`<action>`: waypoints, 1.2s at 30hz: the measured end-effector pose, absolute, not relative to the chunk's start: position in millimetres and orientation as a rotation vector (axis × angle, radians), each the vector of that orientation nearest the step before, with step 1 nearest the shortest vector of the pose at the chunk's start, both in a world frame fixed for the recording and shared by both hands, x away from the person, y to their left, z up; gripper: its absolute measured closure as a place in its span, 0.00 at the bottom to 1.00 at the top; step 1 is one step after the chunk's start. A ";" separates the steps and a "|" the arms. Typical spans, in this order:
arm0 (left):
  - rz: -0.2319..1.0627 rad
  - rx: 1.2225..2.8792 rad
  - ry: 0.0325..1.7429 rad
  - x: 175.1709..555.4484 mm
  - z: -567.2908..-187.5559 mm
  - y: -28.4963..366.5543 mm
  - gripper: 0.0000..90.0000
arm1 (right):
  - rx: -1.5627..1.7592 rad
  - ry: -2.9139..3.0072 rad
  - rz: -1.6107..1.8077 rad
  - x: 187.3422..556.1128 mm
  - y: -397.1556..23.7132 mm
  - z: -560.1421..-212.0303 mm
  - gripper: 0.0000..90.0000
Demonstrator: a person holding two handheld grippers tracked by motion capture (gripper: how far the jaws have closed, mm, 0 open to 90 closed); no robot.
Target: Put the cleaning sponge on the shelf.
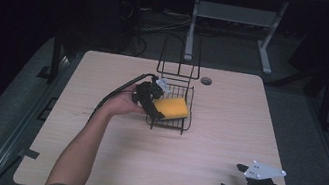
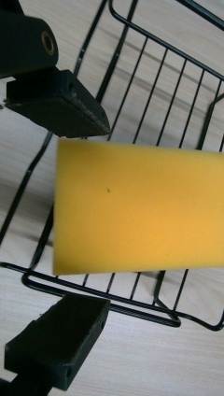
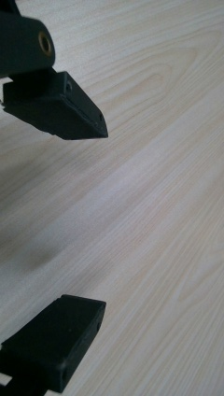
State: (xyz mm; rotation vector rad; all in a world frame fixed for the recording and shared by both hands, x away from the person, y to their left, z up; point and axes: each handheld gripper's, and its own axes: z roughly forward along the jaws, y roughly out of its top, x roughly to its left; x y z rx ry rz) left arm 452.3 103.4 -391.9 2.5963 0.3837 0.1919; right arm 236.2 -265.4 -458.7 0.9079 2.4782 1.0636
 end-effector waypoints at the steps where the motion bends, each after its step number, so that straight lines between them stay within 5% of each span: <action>1: 0.198 2.593 0.383 451.0 -390.8 106.6 0.15 | 0.910 2.479 1.070 236.1 -265.1 -458.7 0.15; 36: 0.237 2.588 0.338 395.2 -386.0 130.2 0.15 | 0.908 2.476 1.071 235.7 -265.2 -457.6 0.15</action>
